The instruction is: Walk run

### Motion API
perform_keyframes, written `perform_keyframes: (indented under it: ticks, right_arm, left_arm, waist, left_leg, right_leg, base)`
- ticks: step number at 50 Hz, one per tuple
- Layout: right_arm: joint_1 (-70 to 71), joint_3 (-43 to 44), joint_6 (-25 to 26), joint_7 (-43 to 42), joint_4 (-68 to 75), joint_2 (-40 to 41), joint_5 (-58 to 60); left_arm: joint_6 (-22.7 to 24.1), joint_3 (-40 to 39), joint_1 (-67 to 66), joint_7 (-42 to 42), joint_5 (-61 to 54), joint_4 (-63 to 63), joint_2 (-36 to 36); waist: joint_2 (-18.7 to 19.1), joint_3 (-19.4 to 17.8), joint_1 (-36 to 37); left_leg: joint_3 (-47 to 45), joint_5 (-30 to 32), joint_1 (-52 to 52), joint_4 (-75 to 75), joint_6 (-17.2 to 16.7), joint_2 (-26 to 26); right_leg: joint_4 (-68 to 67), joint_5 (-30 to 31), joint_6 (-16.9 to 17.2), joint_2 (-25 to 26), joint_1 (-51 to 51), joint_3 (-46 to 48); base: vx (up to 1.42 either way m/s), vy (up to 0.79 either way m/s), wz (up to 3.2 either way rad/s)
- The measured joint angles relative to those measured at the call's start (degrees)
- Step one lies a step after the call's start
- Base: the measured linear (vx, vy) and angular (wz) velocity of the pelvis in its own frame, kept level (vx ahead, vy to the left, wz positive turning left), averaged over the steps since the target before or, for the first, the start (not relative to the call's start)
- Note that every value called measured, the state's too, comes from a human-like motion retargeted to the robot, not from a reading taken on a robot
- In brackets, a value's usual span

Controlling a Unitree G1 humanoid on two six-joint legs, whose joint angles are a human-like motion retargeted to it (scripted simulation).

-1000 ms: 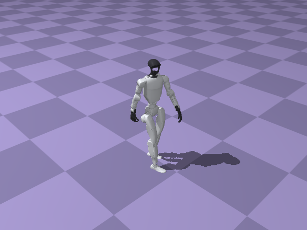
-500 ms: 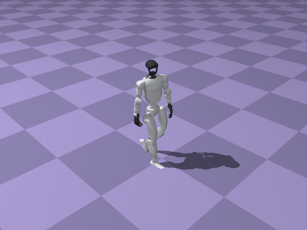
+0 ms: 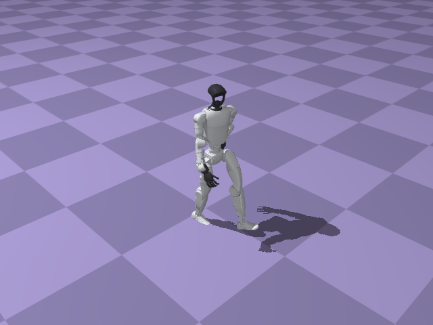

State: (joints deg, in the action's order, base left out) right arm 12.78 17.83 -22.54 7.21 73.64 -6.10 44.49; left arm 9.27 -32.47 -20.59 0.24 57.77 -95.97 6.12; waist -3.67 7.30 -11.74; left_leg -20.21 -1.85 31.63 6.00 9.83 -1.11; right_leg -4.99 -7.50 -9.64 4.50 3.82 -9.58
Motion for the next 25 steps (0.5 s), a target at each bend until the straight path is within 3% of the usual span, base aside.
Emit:
perform_keyframes:
  ticks: [3,7,10,12,16,21,25]
  right_arm:
    - [-3.42,0.96,1.85,-1.24,3.72,0.24,2.82]
    - [-9.30,2.73,5.98,-4.63,10.84,0.66,5.53]
    - [-13.65,2.59,6.89,-6.34,16.96,0.10,3.11]
    - [-16.24,1.60,7.53,-5.43,19.74,-0.61,2.31]
    - [-21.06,2.55,11.15,-5.65,20.87,-0.74,6.24]
    - [-26.24,4.05,10.78,-6.90,20.07,-0.28,8.36]
    - [-28.23,6.93,11.79,-7.61,19.89,0.31,9.25]
  left_arm:
    - [-0.39,-0.53,-0.15,-0.24,0.35,0.06,0.60]
    - [-0.70,0.04,2.03,-0.23,-1.49,-0.24,2.41]
    - [-0.48,2.10,6.22,0.72,-4.77,0.33,3.99]
    - [0.43,3.33,9.15,1.84,-7.40,1.48,4.27]
    - [2.35,5.37,15.93,-0.09,-11.50,4.26,5.17]
    - [5.74,9.26,22.99,-2.08,-13.33,9.30,5.73]
    - [8.78,11.62,27.26,-2.19,-13.55,14.25,6.29]
  waist:
    - [-0.90,1.49,1.99]
    - [-1.76,3.69,1.93]
    - [0.42,3.40,1.92]
    - [1.74,3.53,2.98]
    - [4.09,3.61,1.81]
    - [6.29,2.67,-2.25]
    - [5.89,1.25,-5.05]
  left_leg:
    - [0.68,5.14,-2.16,-0.45,0.44,1.11]
    - [5.02,1.73,-4.17,1.69,1.94,3.43]
    - [5.34,-1.65,-7.73,2.44,2.93,1.88]
    - [6.71,-3.87,-9.80,2.49,2.78,1.02]
    - [7.29,-6.60,-13.86,2.00,2.05,0.43]
    - [8.93,-8.14,-19.19,0.76,0.83,1.06]
    - [8.86,-9.73,-24.13,-0.12,-0.11,3.21]
  right_leg:
    - [-1.96,5.24,3.26,-1.14,1.68,0.34]
    - [-8.56,20.41,9.23,-2.73,1.20,2.10]
    - [-19.05,31.42,13.04,0.99,-2.27,2.76]
    - [-27.76,35.20,13.35,1.86,-6.54,5.62]
    - [-36.88,25.50,12.91,1.63,-14.85,8.61]
    - [-31.11,13.34,14.99,1.41,-22.02,7.40]
    - [-17.47,12.64,13.35,-3.37,-25.51,9.08]
  base:
    - [0.81,0.03,-0.51]
    - [0.96,0.05,0.02]
    - [0.84,0.01,0.22]
    - [0.75,0.01,-0.27]
    - [0.69,0.02,0.17]
    - [0.66,-0.02,0.71]
    - [0.61,-0.04,0.38]
